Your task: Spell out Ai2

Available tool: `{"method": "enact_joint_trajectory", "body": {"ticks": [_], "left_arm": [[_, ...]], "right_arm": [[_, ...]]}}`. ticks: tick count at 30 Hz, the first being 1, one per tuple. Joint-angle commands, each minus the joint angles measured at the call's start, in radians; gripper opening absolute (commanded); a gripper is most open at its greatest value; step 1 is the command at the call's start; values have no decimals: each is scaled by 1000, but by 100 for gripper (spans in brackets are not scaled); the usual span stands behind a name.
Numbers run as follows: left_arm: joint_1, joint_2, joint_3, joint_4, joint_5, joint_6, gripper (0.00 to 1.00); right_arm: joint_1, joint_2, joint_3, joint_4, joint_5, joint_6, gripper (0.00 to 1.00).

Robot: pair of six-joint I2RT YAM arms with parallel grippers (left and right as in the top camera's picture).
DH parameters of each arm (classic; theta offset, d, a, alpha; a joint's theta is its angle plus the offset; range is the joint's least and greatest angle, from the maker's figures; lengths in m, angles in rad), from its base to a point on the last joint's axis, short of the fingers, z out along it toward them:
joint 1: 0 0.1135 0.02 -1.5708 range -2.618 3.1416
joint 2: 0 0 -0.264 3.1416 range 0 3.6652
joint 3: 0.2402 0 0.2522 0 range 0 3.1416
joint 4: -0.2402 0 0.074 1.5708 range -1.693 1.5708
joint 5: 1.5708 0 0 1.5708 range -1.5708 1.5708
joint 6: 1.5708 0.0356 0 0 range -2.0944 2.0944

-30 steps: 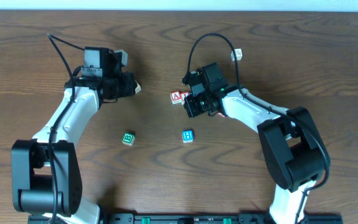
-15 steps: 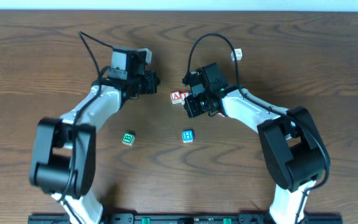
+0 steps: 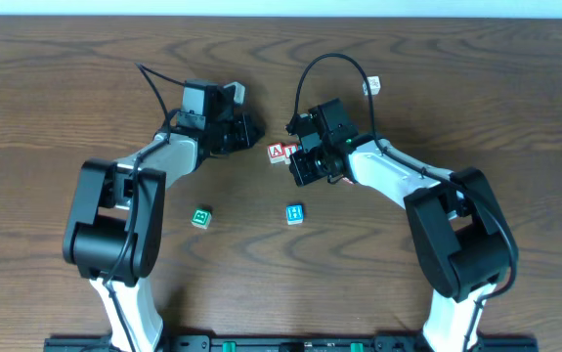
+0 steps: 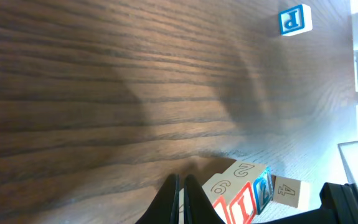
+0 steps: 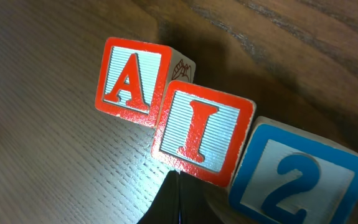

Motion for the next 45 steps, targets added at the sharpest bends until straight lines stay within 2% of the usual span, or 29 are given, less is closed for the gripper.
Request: {"method": "enact_joint_trajectory", "body": {"ticks": [1, 15, 33, 45], "left_arm": [[2, 18, -2, 18, 63, -20, 6], [-27, 19, -2, 26, 59, -3, 6], [-44, 34, -2, 16, -39, 20, 6], [-44, 77, -2, 42, 18, 4, 6]], "right_arm": [[9, 14, -4, -1, -5, 8, 1], [8, 14, -4, -1, -5, 8, 1], [8, 14, -3, -8, -8, 8, 2], [8, 14, -3, -16, -8, 8, 1]]}}
